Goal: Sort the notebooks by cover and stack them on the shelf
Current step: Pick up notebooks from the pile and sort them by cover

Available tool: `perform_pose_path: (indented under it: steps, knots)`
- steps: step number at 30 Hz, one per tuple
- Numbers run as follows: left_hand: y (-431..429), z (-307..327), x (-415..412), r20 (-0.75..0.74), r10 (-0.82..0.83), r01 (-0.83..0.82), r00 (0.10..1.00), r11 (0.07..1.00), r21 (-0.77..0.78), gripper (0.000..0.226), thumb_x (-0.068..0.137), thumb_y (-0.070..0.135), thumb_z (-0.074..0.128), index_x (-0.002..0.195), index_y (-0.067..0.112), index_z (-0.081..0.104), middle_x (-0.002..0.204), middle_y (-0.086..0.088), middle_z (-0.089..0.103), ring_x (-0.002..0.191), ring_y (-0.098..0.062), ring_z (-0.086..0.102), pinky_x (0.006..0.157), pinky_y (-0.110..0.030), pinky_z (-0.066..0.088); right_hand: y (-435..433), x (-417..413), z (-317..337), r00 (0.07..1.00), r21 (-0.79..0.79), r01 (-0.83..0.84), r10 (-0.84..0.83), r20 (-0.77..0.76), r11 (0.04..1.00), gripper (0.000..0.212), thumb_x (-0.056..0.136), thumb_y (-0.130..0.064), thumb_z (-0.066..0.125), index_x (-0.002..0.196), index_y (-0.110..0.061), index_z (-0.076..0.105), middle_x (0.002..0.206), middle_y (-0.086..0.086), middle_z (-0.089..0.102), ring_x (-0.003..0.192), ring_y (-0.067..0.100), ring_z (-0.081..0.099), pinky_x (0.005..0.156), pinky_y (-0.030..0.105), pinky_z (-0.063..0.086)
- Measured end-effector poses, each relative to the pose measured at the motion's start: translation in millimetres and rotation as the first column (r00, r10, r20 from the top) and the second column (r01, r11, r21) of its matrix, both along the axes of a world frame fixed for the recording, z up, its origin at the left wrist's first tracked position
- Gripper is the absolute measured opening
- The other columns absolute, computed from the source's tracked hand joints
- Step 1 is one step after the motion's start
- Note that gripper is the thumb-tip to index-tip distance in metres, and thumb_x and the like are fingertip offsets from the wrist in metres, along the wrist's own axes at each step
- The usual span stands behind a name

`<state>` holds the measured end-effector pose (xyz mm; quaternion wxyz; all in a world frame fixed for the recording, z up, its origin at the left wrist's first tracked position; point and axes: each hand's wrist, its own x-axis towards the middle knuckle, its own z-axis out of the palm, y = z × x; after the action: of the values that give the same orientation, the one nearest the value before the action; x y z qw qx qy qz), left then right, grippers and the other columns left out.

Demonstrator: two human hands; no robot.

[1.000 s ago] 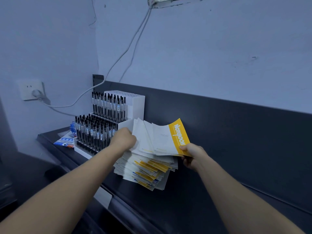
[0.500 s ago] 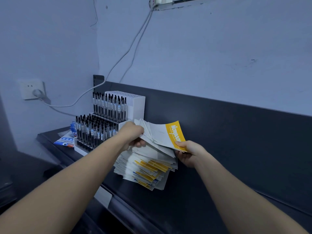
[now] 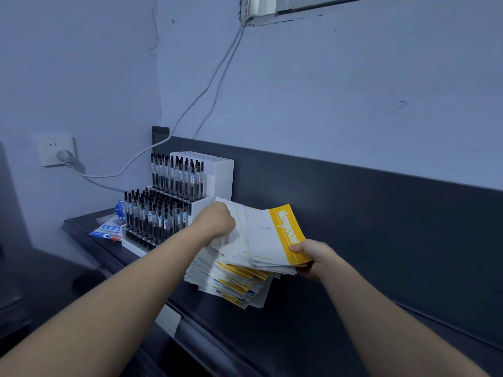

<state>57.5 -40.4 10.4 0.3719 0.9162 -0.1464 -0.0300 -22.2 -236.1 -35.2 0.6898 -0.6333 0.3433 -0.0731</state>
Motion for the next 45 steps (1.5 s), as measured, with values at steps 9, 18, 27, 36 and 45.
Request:
perform_pose_path:
  steps: [9, 18, 27, 36, 45]
  knots:
    - [-8.0, -8.2, -2.3, -0.164, -0.061, 0.024, 0.985, 0.975, -0.219, 0.034, 0.092, -0.007, 0.033, 0.068, 0.016, 0.04, 0.077, -0.01, 0.045, 0.079, -0.024, 0.046, 0.066, -0.029, 0.038, -9.6, -14.5, -2.4, 0.999, -0.003, 0.043, -0.043, 0.002, 0.999, 0.043, 0.078, 0.004, 0.064, 0.118, -0.006, 0.051, 0.113, 0.018, 0.061, 0.099, 0.037, 0.062, 0.08, 0.047, 0.054]
    - [-10.2, -14.5, -13.3, 0.058, -0.092, 0.087, 0.994, 0.992, 0.089, 0.029, 0.092, -0.004, 0.038, 0.11, 0.008, 0.058, 0.11, -0.012, 0.056, 0.096, -0.026, 0.048, 0.078, -0.027, 0.039, -16.2, -29.7, -7.4, 0.997, 0.047, 0.08, -0.081, 0.013, 0.996, 0.049, 0.076, 0.002, 0.066, 0.119, -0.008, 0.046, 0.117, 0.019, 0.056, 0.104, 0.038, 0.059, 0.082, 0.048, 0.054]
    - [-12.8, -18.5, -23.5, 0.257, -0.329, 0.139, 0.909, 0.819, 0.557, 0.024, 0.089, 0.003, 0.043, 0.091, 0.009, 0.067, 0.1, -0.012, 0.062, 0.103, -0.029, 0.052, 0.076, -0.026, 0.027, -20.7, -42.0, -10.1, 0.987, 0.254, 0.061, -0.097, 0.131, 0.965, 0.019, 0.083, 0.003, 0.059, 0.1, -0.002, 0.056, 0.09, 0.017, 0.066, 0.076, 0.032, 0.064, 0.061, 0.037, 0.053]
    - [-10.7, -16.3, -21.9, 0.285, -0.314, 0.115, 0.906, 0.829, 0.547, 0.017, 0.09, 0.011, 0.049, 0.096, 0.007, 0.065, 0.116, -0.015, 0.061, 0.102, -0.029, 0.053, 0.078, -0.027, 0.036, -14.9, -44.1, 10.1, 0.947, 0.442, 0.032, -0.169, 0.274, 0.896, 0.006, 0.089, 0.002, 0.052, 0.089, 0.001, 0.058, 0.054, 0.013, 0.068, 0.04, 0.025, 0.065, 0.034, 0.028, 0.05]
    - [-5.0, -19.8, -10.7, 0.159, -0.227, 0.165, 0.961, 0.931, 0.327, 0.022, 0.084, 0.002, 0.046, 0.099, 0.001, 0.062, 0.101, -0.013, 0.062, 0.094, -0.029, 0.059, 0.07, -0.03, 0.045, -11.3, -26.2, 2.9, 0.972, 0.286, 0.091, -0.148, 0.183, 0.954, 0.015, 0.088, 0.003, 0.057, 0.101, -0.004, 0.058, 0.08, 0.014, 0.066, 0.065, 0.029, 0.064, 0.04, 0.03, 0.052]
